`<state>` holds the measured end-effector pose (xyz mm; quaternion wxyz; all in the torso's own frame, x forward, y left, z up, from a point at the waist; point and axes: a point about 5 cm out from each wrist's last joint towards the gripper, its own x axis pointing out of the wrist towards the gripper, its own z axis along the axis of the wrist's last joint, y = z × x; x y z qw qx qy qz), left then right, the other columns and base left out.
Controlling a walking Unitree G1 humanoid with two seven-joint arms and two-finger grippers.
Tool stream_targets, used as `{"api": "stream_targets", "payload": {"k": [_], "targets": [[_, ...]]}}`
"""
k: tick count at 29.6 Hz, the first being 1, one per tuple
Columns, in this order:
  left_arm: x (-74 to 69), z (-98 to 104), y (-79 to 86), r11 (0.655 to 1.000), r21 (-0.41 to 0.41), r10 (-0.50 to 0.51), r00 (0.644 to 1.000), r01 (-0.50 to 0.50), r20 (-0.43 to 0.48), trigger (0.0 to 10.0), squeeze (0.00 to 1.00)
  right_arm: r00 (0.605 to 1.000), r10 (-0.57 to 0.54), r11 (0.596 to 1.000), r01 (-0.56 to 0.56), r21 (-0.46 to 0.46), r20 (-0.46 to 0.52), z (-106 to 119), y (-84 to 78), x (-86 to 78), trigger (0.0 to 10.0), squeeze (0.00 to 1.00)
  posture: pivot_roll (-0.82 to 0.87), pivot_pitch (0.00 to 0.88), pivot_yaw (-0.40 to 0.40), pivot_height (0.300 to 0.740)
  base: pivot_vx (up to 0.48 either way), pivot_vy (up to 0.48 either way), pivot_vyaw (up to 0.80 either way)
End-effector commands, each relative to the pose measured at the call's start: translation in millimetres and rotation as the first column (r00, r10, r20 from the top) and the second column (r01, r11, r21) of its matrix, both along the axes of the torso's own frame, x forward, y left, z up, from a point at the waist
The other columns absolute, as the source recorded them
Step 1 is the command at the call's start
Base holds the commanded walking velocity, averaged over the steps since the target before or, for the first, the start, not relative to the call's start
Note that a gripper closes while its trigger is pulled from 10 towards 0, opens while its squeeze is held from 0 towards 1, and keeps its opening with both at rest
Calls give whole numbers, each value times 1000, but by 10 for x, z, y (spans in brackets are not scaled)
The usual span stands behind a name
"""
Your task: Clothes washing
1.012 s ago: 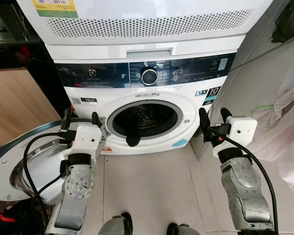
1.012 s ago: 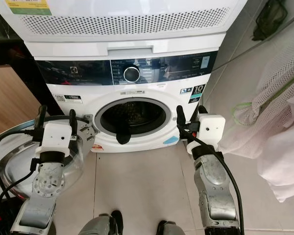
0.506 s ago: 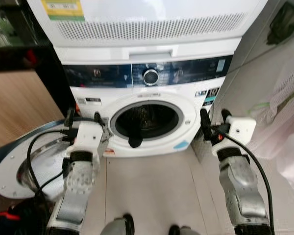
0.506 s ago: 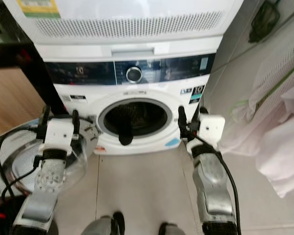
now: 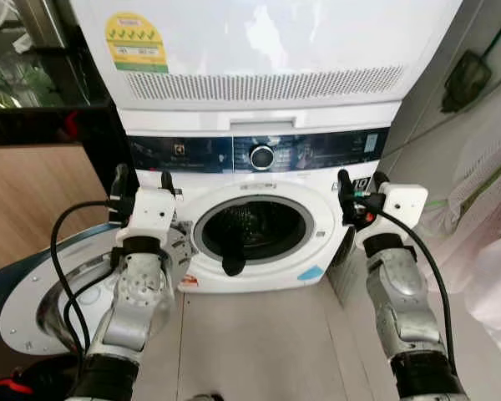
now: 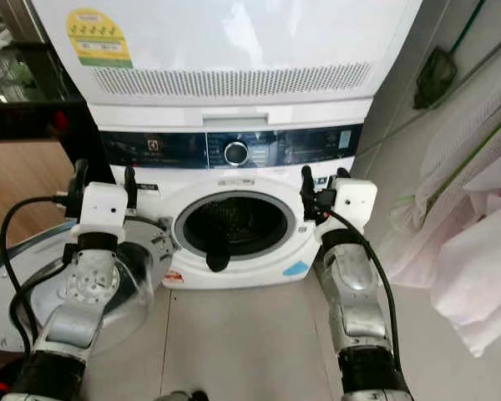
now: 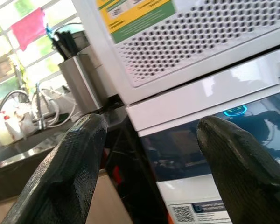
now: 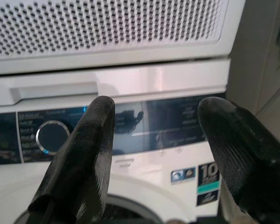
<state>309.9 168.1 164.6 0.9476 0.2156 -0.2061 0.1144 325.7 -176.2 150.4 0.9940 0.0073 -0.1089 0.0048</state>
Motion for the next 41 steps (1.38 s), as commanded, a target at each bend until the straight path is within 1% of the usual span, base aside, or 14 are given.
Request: {"api": "stream_targets", "payload": {"k": [1,4,8,9,12,15,16,18,19,23,25,29,32,41], "targets": [[17,-14,68,999,-29,24,1000,-24,0,10000,0,999,-41,999,41,2,-13,-42,-105,-1,10000,0,143,0,-24,740,0,0,0],[40,-110,165,997,-52,55,998,-57,-37,10000,0,994,-94,996,94,-12,-56,-162,-260,-28,10000,0,137,0,-23,740,0,0,0],[77,-495,350,986,-124,83,973,-111,-214,10000,0,972,-138,990,131,-49,-191,-472,-439,-45,10000,0,128,0,-26,740,0,0,0],[39,-742,503,976,-141,116,940,-168,-321,10000,0,946,-167,986,162,-42,-277,-674,-562,-86,10000,0,123,0,-30,740,0,0,0],[-13,-918,606,968,-138,138,904,-210,-404,10000,0,923,-186,982,183,-39,-338,-815,-645,-137,10000,0,128,0,-33,740,0,0,0],[-222,-1326,806,943,-131,174,788,-306,-591,10000,0,849,-209,978,192,-84,-485,-1147,-754,-300,10000,0,127,0,-40,740,0,0,0],[-222,-1326,806,943,-131,174,788,-306,-591,10000,0,849,-209,978,192,-84,-485,-1147,-754,-300,10000,0,127,0,-40,740,0,0,0],[-386,-1542,878,924,-139,174,715,-356,-678,10000,0,791,-207,978,184,-98,-576,-1347,-796,-433,10000,0,126,0,-51,740,0,0,0],[-386,-1542,878,924,-139,174,715,-356,-678,10000,0,791,-207,978,184,-98,-576,-1347,-796,-433,10000,0,126,0,-51,740,0,0,0],[-778,-1988,837,899,-180,72,540,-399,-839,10000,0,604,-230,971,191,-141,-764,-1824,-875,-927,10000,0,134,8,-74,740,0,0,0],[-850,-2054,818,895,-183,56,510,-406,-858,10000,0,571,-226,971,193,-138,-790,-1901,-875,-1029,10000,0,128,12,-77,740,0,0,0],[-1100,-2248,758,881,-172,29,414,-440,-910,10000,0,442,-230,966,216,-146,-867,-2148,-868,-1415,10000,0,118,12,-74,740,0,0,0],[-1189,-2314,727,867,-188,2,381,-462,-925,10000,0,404,-209,966,228,-123,-890,-2239,-819,-1567,10000,0,103,14,-66,740,0,0,0],[-1232,-2342,719,872,-192,-16,366,-451,-931,10000,0,393,-191,966,239,-100,-900,-2279,-785,-1631,10000,0,107,12,-64,740,0,0,0]]}}
